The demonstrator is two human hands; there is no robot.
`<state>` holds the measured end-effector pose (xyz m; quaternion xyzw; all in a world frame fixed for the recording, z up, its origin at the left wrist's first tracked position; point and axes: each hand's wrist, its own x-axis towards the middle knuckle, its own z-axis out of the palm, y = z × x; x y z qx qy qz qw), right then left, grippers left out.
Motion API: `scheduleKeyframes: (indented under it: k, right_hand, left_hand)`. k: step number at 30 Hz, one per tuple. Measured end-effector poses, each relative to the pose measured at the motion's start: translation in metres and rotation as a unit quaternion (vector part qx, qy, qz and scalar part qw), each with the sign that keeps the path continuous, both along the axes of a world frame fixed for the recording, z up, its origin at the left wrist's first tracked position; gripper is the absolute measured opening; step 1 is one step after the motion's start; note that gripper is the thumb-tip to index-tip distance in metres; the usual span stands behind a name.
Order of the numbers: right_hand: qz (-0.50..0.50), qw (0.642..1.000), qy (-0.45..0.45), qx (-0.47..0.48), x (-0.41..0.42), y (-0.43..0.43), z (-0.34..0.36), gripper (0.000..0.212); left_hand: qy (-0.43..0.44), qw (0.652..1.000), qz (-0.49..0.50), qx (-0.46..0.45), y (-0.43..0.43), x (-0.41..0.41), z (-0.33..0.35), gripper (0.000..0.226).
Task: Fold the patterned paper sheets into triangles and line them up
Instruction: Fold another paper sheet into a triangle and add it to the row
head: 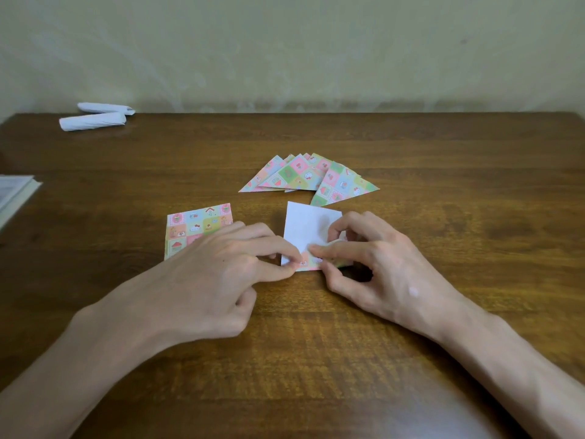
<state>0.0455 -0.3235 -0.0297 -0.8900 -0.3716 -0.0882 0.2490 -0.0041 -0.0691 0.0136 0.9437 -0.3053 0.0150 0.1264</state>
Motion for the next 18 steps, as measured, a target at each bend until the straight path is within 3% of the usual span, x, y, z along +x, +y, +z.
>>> scheduleKeyframes:
  k: [4, 11, 18]
  right_hand:
    - [-0.001, 1.0, -0.002, -0.001, 0.0, 0.0, 0.0, 0.027]
    - [-0.007, 1.0, 0.012, 0.014, 0.003, -0.003, -0.001, 0.026]
    - [-0.003, 0.999, 0.018, 0.032, 0.004, -0.005, 0.0, 0.019]
  left_hand:
    - [0.039, 0.999, 0.012, 0.01, -0.002, 0.005, 0.003, 0.062]
    - [-0.039, 0.992, -0.046, 0.111, 0.006, 0.004, 0.006, 0.061]
    - [-0.008, 0.996, -0.043, 0.079, 0.008, 0.006, 0.003, 0.066]
